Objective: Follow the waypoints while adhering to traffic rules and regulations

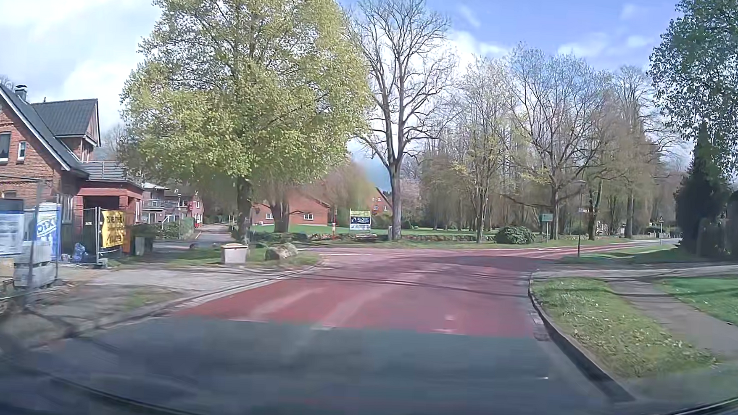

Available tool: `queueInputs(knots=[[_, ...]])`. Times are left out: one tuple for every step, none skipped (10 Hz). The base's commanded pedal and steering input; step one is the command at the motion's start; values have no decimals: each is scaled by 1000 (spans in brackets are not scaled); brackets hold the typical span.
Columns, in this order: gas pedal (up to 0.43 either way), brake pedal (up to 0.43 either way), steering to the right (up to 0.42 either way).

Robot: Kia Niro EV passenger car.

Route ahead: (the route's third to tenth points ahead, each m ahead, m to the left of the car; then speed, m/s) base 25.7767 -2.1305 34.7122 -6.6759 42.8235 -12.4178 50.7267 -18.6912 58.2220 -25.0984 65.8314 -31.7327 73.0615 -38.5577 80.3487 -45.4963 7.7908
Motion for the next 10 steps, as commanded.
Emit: queueInputs(knots=[[150, 0, 64], [150, 0, 64], [150, 0, 64], [150, 0, 64], [150, 0, 64], [150, 0, 67], [150, 0, 68], [150, 0, 67], [150, 0, 70], [150, 0, 71]])
